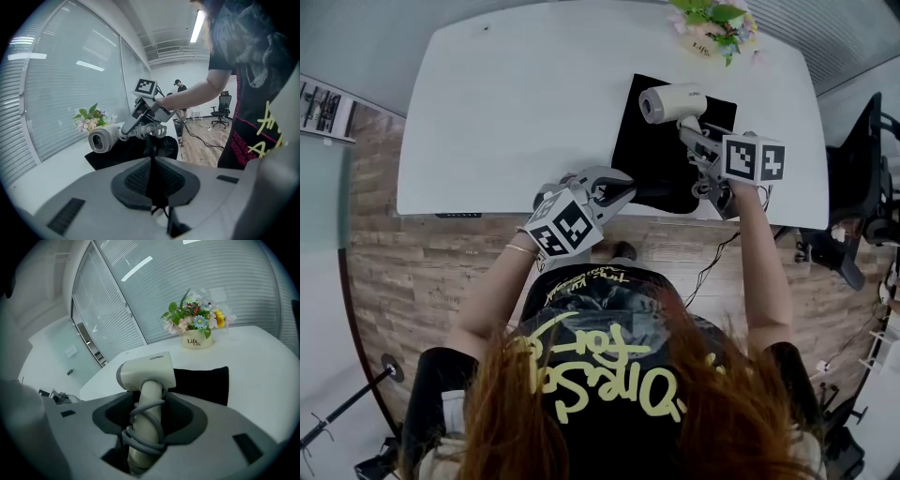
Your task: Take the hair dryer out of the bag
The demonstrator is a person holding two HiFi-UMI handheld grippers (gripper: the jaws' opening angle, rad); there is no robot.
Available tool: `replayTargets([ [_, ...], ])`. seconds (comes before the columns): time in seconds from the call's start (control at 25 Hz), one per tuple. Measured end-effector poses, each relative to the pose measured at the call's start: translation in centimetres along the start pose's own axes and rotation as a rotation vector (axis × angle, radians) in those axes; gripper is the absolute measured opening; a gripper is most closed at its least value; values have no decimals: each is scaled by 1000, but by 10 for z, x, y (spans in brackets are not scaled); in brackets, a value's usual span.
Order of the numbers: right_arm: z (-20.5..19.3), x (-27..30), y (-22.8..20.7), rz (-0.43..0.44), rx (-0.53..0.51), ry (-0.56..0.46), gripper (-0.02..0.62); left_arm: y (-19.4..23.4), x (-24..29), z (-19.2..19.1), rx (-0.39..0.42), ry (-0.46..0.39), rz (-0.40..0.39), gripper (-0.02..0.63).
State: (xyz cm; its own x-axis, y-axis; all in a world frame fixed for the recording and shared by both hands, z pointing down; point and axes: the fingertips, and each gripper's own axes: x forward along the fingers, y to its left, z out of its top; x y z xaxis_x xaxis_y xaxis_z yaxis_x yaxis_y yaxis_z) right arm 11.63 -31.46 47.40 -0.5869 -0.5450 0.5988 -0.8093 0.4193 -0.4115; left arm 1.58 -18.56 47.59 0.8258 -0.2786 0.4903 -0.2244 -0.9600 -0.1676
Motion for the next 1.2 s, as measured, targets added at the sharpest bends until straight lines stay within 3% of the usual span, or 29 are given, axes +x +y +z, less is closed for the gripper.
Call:
replayTargets([
  [0.76,-12,20,-11,-58,-50,101,221,2,0,-5,-47,-16,-10,26],
  [0.92,-20,28,-10,-52,-7,165,223,4,-3,-8,-63,-9,7,31],
  [1.08,-24,30,-13,-95,-7,188,235,5,-1,-10,-122,-24,23,57],
  [1.2,-26,28,-13,-79,32,168,261,6,-2,-13,-147,-21,39,99],
])
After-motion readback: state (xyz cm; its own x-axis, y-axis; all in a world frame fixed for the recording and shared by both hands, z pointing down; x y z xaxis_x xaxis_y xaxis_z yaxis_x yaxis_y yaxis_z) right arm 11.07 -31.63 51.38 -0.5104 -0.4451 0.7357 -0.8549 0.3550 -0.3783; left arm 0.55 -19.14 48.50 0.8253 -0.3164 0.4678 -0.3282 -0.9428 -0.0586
